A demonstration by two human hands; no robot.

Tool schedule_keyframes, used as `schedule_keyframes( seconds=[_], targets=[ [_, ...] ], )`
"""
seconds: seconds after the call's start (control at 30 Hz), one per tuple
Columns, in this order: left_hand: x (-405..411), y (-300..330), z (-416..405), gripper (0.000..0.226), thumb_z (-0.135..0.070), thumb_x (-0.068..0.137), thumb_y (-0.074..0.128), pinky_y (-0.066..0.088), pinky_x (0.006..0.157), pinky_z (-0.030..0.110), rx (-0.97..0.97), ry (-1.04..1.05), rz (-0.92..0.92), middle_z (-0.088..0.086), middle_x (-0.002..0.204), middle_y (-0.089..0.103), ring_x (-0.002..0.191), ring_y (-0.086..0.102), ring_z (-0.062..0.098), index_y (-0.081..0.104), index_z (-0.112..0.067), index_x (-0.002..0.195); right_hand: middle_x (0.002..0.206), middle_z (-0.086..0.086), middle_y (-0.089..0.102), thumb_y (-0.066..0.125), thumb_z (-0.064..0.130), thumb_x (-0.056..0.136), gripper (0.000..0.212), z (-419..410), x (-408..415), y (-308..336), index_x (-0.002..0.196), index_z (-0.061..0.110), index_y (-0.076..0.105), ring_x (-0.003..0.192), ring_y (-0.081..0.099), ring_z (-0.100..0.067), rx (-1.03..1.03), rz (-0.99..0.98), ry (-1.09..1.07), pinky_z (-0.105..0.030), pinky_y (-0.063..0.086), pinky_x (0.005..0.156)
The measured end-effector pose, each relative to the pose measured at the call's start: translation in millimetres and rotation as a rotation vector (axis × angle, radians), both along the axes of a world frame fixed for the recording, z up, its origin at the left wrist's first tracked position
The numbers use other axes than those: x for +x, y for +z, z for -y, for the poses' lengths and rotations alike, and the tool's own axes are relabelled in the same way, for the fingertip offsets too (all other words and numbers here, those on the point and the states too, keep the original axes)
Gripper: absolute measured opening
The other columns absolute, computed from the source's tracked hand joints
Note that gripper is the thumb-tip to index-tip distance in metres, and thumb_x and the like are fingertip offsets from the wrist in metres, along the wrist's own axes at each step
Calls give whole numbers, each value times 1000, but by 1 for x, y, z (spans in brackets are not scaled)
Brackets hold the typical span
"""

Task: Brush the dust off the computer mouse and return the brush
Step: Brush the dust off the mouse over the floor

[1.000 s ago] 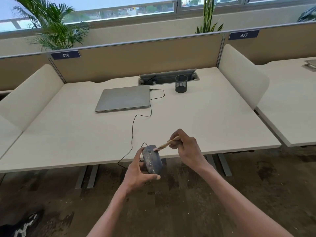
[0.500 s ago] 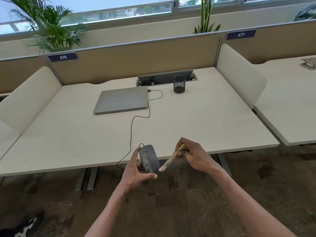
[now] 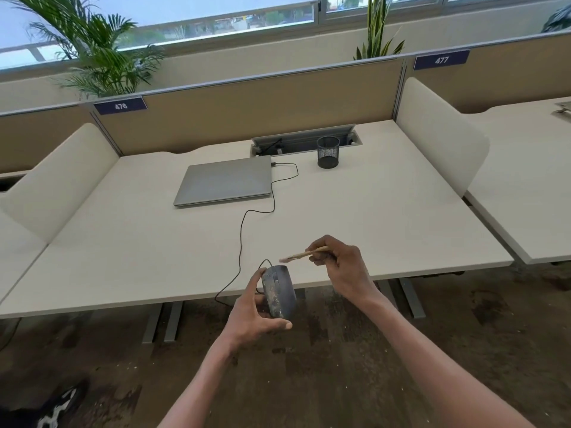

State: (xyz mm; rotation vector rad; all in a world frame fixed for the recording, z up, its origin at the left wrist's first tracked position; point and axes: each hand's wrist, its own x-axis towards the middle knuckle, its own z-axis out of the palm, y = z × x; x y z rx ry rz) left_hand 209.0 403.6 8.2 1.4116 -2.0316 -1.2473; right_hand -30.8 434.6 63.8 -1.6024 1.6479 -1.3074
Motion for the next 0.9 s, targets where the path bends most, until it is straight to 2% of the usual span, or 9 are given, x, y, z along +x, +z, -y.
schedule_keyframes(
  seconds=[0.07,0.13,0.2,0.3,0.37,0.43,0.57,0.73,0.9],
  targets=[
    [-2,2,0,131,-49,48,96,55,79,12,-1,4,-2,0,115,68,94,71,12,13,-46,150,88,-4,72,54,-11,93,28,-6,5,7,102,10,69,83,68,-12,-9,-114,61,-20,56,76],
    [-3,3,-1,131,-41,51,97,51,72,5,1,7,-1,-4,109,68,89,71,5,14,-40,152,90,-3,71,55,-5,95,24,-13,9,14,104,12,68,86,67,-11,11,-217,119,-21,54,74],
    [-4,2,-2,130,-36,52,98,50,69,5,-5,16,8,-6,101,71,82,71,3,15,-37,153,88,-2,70,56,-1,96,20,-17,11,19,103,14,66,87,68,-9,32,-265,153,-24,55,73],
    [-3,0,-5,130,-33,51,98,54,70,13,11,52,-11,-2,86,76,76,74,8,16,-38,152,78,8,61,57,-1,96,18,-22,13,24,102,14,64,74,60,7,16,-310,147,-11,43,62],
    [-4,0,-5,130,-31,53,97,53,68,11,-1,52,-5,-2,84,75,75,73,8,14,-38,152,75,11,55,58,0,96,15,-26,18,28,101,13,63,69,56,9,-20,-358,127,-8,38,58],
    [-7,1,-5,130,-30,54,98,52,67,9,-6,48,-11,-2,84,75,74,73,9,13,-37,153,77,8,59,59,1,95,14,-28,24,29,102,14,61,66,56,2,-60,-400,126,-11,41,59],
    [-8,1,-5,127,-29,54,98,53,67,12,-10,45,-20,1,80,75,73,73,12,17,-38,152,86,-4,69,58,1,95,18,-29,39,27,101,17,57,76,65,-21,-66,-449,150,-39,55,65],
    [-3,0,-5,129,-30,53,97,55,70,16,-10,57,-10,-1,79,75,71,72,9,15,-39,153,84,-2,71,60,4,96,12,-31,38,29,102,14,62,71,62,-9,-71,-329,91,-13,47,60],
    [-4,-3,-4,131,-34,52,97,60,75,26,-14,49,-16,1,79,75,71,73,14,13,-39,153,91,-4,72,57,2,96,17,-33,42,25,105,16,61,84,69,-17,-25,-335,118,-34,59,69]
  ],
)
